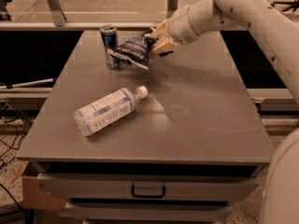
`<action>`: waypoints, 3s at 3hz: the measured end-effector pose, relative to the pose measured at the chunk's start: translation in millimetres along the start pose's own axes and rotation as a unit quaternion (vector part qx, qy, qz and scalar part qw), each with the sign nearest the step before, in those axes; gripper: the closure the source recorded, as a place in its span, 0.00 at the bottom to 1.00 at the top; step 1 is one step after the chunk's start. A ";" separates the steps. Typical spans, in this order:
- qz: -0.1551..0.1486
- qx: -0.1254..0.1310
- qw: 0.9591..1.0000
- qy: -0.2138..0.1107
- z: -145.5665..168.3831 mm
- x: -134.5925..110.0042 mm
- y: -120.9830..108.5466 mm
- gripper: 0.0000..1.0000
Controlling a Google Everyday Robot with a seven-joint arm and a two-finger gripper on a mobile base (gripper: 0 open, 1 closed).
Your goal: Move blue chip bag near redbull can
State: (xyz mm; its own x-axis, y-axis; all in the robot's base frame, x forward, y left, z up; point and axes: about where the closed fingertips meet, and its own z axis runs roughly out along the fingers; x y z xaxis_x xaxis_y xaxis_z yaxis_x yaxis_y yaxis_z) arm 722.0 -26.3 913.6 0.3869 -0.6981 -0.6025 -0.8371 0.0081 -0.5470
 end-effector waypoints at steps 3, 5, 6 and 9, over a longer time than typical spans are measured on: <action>0.014 -0.035 0.999 -0.027 33.1 -16.2 9.8 0.41; 0.015 -0.041 0.999 -0.030 40.3 -23.8 12.1 0.00; 0.014 -0.042 0.999 -0.018 35.2 -21.2 13.4 0.00; 0.045 -0.014 0.994 0.101 -53.5 30.1 36.4 0.00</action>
Offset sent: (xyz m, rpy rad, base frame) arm -0.0011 0.0363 -0.0125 0.0371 0.0787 0.0601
